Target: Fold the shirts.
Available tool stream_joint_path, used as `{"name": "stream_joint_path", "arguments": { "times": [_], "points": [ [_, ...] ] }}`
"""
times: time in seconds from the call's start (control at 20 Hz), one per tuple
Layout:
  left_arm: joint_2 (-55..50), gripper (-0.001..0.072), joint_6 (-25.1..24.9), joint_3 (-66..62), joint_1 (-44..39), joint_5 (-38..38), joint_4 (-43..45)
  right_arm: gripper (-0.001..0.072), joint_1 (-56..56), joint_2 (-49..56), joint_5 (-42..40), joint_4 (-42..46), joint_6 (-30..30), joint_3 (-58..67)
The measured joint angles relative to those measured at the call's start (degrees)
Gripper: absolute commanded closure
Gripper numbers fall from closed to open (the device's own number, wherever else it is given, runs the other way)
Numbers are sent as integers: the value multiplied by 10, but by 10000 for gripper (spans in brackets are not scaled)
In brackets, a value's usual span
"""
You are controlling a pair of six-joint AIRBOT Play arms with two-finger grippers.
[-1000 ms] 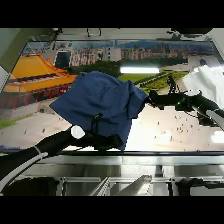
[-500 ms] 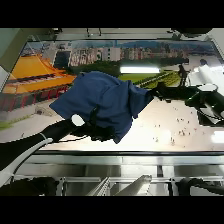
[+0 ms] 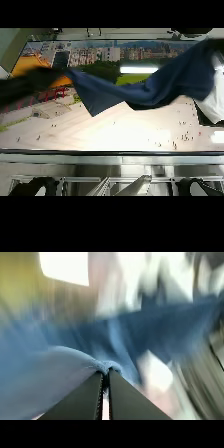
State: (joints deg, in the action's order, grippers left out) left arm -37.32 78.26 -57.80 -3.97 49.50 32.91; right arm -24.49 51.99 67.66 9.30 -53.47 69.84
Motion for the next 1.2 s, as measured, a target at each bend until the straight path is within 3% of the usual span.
{"name": "stream_joint_path", "arguments": {
  "times": [0.25,0.45,0.6,0.85,1.05,1.2],
  "points": [
    [96,686,-3,-234,263,94,58,700,-72,-90,-15,-24,-1,156],
    [55,686,-3,-340,362,173,81,700,-115,-115,-39,22,-30,218],
    [-23,687,-10,-368,335,232,90,700,-119,-88,-32,43,-46,226],
    [-220,687,-30,-380,236,301,132,699,-30,49,-15,94,-55,180],
    [-406,688,-59,-383,196,313,168,699,45,216,-29,127,-59,136],
    [-544,688,-96,-384,188,270,178,700,87,360,-77,130,-41,125]
  ]
}}
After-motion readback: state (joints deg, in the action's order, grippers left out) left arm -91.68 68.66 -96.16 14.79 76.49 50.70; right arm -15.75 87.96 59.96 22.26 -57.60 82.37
